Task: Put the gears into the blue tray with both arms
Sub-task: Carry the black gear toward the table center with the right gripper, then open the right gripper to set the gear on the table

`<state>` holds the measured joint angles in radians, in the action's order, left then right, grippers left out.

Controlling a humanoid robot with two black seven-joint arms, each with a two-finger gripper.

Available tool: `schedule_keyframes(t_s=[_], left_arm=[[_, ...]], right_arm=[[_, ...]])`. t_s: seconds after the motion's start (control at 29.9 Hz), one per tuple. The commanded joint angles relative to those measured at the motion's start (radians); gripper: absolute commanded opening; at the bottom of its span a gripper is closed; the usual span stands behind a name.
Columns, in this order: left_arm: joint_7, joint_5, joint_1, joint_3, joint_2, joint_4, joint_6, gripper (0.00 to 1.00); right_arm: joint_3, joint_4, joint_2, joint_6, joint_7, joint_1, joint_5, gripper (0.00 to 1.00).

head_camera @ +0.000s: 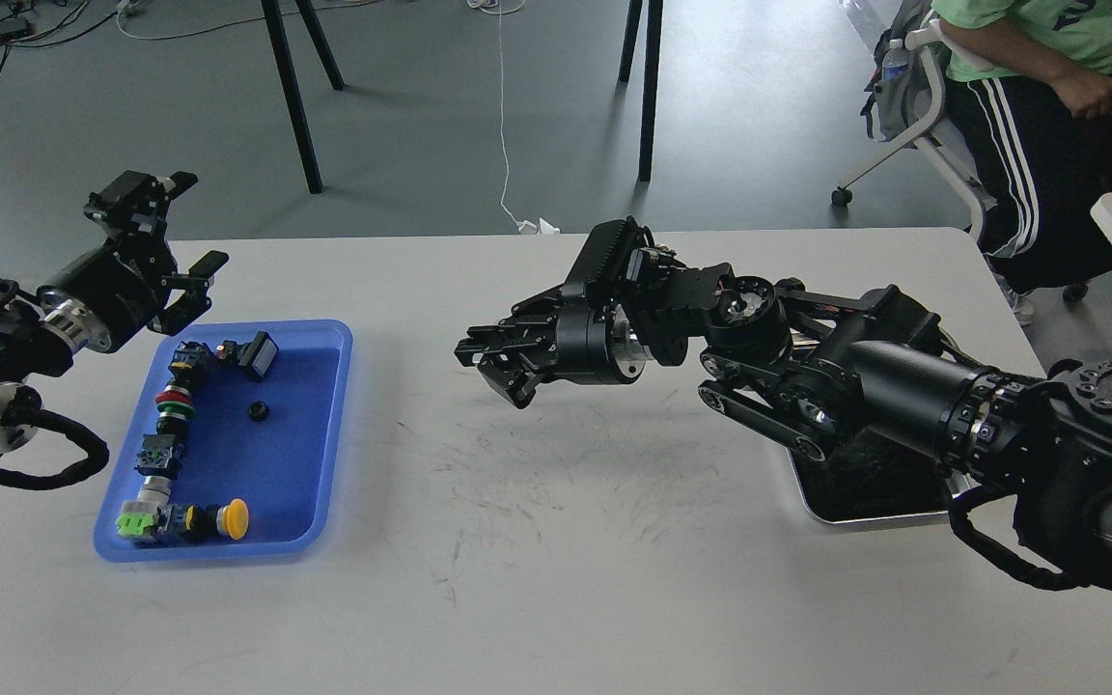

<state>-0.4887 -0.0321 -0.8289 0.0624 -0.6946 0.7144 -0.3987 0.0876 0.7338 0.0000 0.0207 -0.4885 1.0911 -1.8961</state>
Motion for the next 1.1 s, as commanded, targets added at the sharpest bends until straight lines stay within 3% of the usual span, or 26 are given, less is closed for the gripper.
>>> schedule_keyframes(t_s=[0.0, 0.74, 0.84, 0.97, 1.07], left_arm=[[0.0, 0.001, 0.01, 0.016, -0.002, 0.0, -0.002, 0.98], [0.0, 0.001, 0.016, 0.037, -0.006, 0.0, -0.002, 0.98], [0.0, 0.001, 0.016, 0.037, -0.006, 0.0, -0.002, 0.98], [0.0, 0.001, 0.016, 0.037, -0.006, 0.0, -0.002, 0.98], [0.0, 0.001, 0.016, 0.037, -0.008, 0.0, -0.002, 0.98]], right_arm=[[-0.003, -0.001, 0.0, -0.001, 0.0, -0.039, 0.0, 0.01], [-0.124, 0.019, 0.0, 0.004, 0.0, -0.069, -0.005, 0.02], [-0.126, 0.019, 0.0, 0.005, 0.0, -0.069, -0.003, 0.13], [-0.124, 0.018, 0.0, 0.005, 0.0, -0.074, -0.001, 0.57], [-0.124, 0.018, 0.0, 0.005, 0.0, -0.08, -0.001, 0.61]])
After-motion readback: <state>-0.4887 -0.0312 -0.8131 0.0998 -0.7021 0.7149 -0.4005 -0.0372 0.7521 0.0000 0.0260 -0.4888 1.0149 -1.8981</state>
